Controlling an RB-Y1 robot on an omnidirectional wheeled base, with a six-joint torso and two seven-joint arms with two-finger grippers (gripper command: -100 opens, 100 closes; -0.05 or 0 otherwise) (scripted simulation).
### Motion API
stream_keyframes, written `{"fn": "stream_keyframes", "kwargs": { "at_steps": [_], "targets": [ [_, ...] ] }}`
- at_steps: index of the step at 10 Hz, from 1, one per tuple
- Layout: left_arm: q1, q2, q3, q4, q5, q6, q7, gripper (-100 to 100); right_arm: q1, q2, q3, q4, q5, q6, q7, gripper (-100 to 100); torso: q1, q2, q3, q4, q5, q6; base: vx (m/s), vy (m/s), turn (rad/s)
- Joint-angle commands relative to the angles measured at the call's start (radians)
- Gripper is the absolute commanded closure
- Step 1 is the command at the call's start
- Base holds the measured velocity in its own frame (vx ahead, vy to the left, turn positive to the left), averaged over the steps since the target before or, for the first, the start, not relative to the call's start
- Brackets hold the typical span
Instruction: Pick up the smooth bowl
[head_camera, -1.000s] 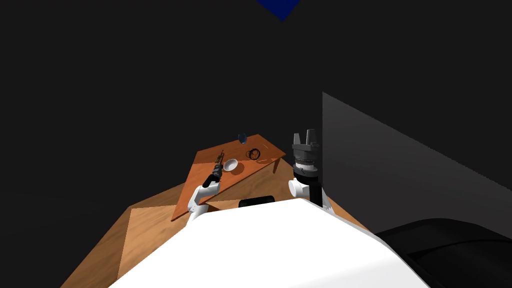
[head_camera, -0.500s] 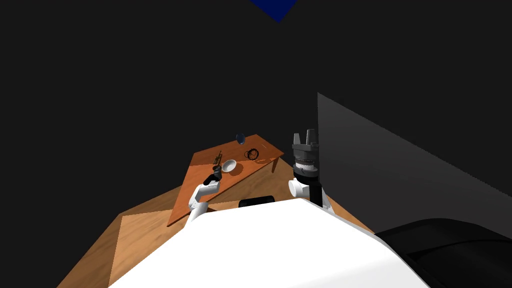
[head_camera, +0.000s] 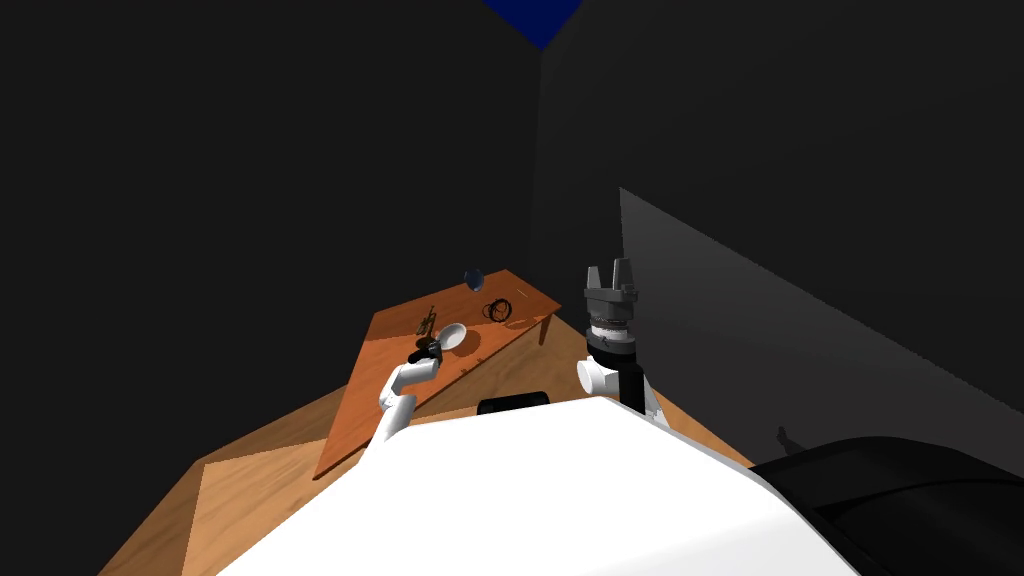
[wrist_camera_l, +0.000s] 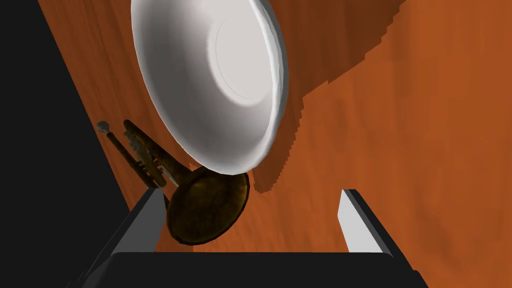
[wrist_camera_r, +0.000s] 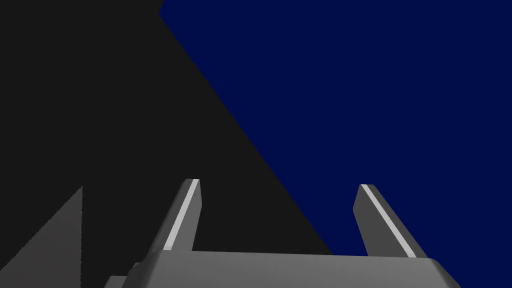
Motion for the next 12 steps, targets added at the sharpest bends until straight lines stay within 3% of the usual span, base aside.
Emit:
{"fn": "stream_keyframes", "kwargs": {
  "at_steps": [1, 7, 9, 10, 11, 12],
  "targets": [
    [-0.02, 0.01, 0.011, 0.039, 0.016, 0.039, 0.0, -100, 0.0, 0.0, 0.0, 0.0, 0.0, 0.0, 0.0, 0, 0.0, 0.0, 0.0, 0.0, 0.0, 0.0, 0.031, -0.026, -0.093],
    [-0.084, 0.039, 0.047, 0.162, 0.066, 0.126, -0.003, -100, 0.0, 0.0, 0.0, 0.0, 0.0, 0.0, 0.0, 0, 0.0, 0.0, 0.0, 0.0, 0.0, 0.0, 0.039, -0.026, -0.086],
    [-0.086, 0.04, 0.048, 0.165, 0.068, 0.127, -0.004, -100, 0.0, 0.0, 0.0, 0.0, 0.0, 0.0, 0.0, 0, -0.001, -0.001, 0.0, 0.0, 0.0, 0.0, 0.031, -0.021, -0.058],
    [-0.087, 0.041, 0.049, 0.167, 0.069, 0.13, -0.004, 0, 0.0, 0.0, 0.0, 0.0, 0.0, 0.0, 0.0, 0, 0.0, 0.001, 0.0, 0.0, 0.0, -0.001, 0.0, 0.0, 0.0],
    [-0.089, 0.037, 0.049, 0.201, 0.065, 0.096, -0.002, -100, 0.0, 0.0, 0.0, 0.0, 0.0, 0.0, 0.0, 0, 0.001, 0.002, 0.001, 0.0, 0.0, -0.001, 0.026, 0.009, -0.022],
    [-0.09, 0.035, 0.05, 0.218, 0.063, 0.079, -0.002, -100, 0.0, 0.0, 0.0, 0.0, 0.0, 0.0, 0.0, 0, 0.002, 0.001, 0.001, 0.0, 0.0, -0.001, 0.043, 0.023, -0.02]
  ]
}}
